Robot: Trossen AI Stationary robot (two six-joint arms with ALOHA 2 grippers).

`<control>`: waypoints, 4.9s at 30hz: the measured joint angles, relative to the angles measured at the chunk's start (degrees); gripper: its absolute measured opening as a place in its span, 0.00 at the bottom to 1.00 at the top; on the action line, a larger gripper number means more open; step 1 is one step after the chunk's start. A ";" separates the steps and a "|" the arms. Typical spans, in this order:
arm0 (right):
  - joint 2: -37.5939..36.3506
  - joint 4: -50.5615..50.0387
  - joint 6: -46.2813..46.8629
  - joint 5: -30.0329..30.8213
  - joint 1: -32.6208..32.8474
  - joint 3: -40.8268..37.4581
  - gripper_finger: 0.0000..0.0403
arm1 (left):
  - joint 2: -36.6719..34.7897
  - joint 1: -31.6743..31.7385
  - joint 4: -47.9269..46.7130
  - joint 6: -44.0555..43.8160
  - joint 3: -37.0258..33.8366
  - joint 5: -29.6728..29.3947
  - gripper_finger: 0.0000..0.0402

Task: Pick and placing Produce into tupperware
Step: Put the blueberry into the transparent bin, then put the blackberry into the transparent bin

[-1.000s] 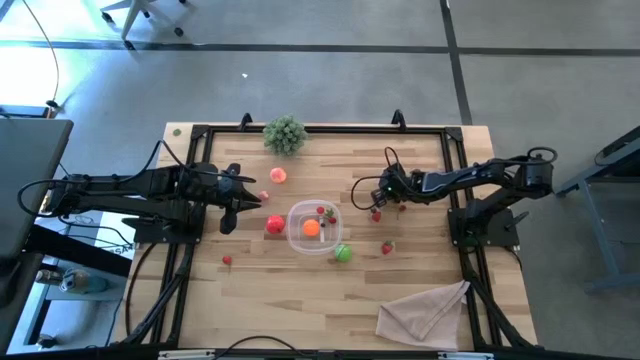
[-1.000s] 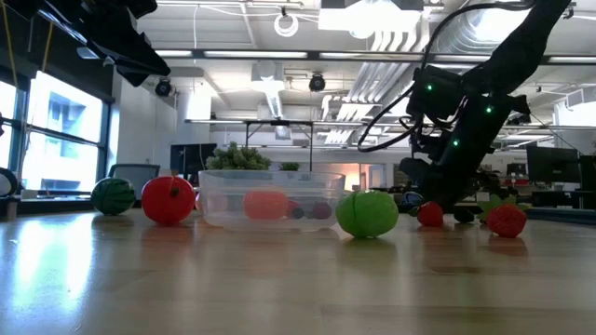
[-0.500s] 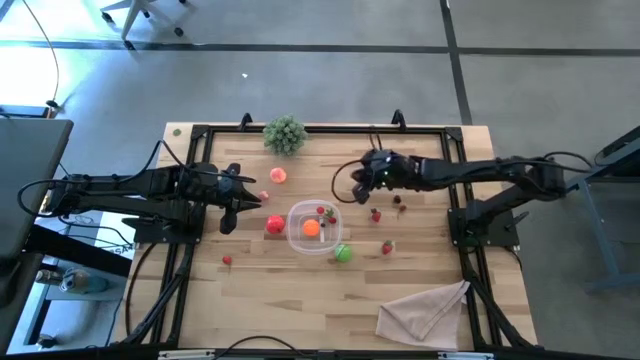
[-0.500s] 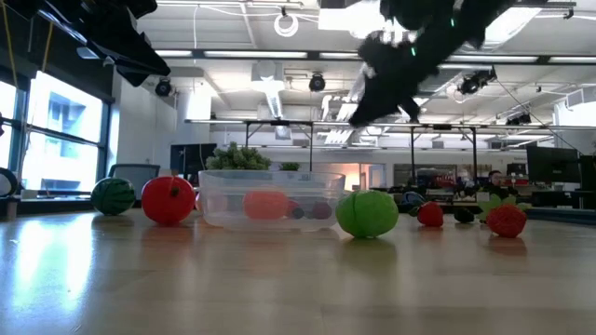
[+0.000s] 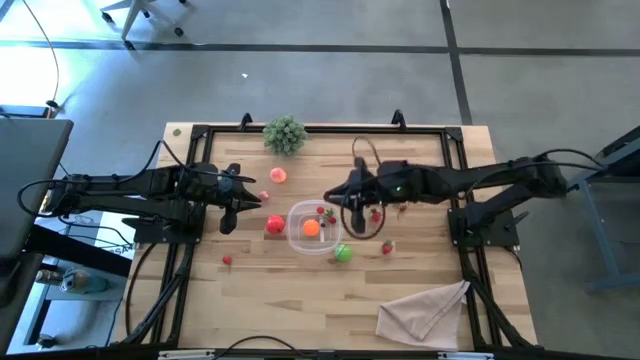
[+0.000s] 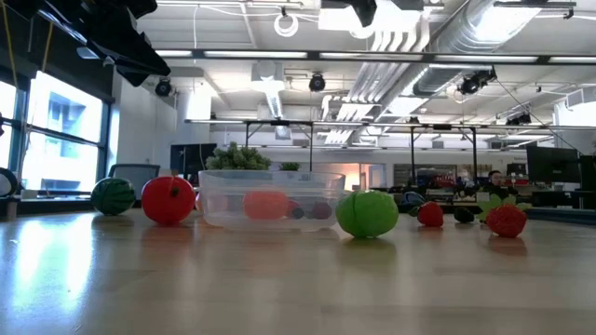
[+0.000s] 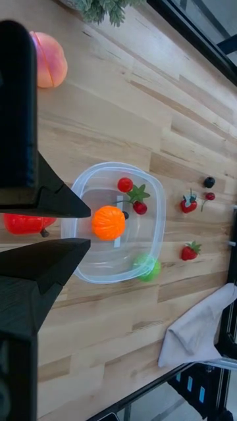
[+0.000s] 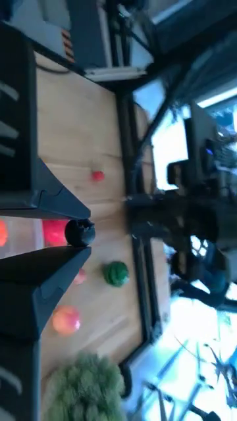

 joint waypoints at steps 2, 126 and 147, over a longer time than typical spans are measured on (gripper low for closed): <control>2.09 0.08 0.00 0.68 0.79 0.00 0.13 | -0.01 0.00 0.00 0.00 0.00 0.00 0.13; -24.00 -30.17 39.71 21.16 -3.81 -36.78 0.26 | -0.01 0.02 0.02 0.00 0.01 -0.01 0.13; -15.22 -27.20 36.96 19.68 -8.66 -36.83 0.52 | -0.01 0.02 0.00 0.01 0.00 -0.01 0.13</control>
